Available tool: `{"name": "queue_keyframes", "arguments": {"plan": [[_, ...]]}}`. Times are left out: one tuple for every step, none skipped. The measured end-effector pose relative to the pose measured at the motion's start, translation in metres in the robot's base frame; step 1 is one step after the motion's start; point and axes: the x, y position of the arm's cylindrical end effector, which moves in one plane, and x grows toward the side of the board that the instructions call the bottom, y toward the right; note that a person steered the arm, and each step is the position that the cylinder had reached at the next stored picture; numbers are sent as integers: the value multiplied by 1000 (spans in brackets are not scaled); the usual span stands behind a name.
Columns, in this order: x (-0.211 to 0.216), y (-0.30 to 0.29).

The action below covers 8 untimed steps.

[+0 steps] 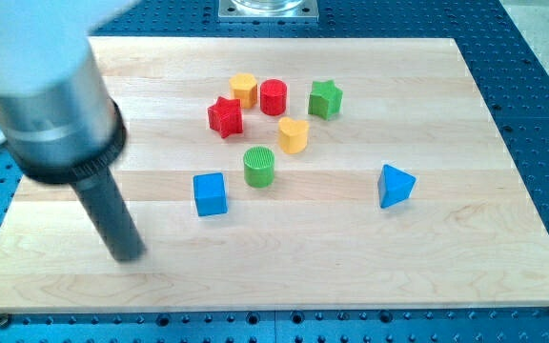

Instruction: Move the cube into green circle

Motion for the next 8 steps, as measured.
{"name": "queue_keyframes", "arguments": {"plan": [[-30,41],[-45,65],[-55,54],[-62,32],[-74,30],[-84,37],[-89,58],[-81,61]]}}
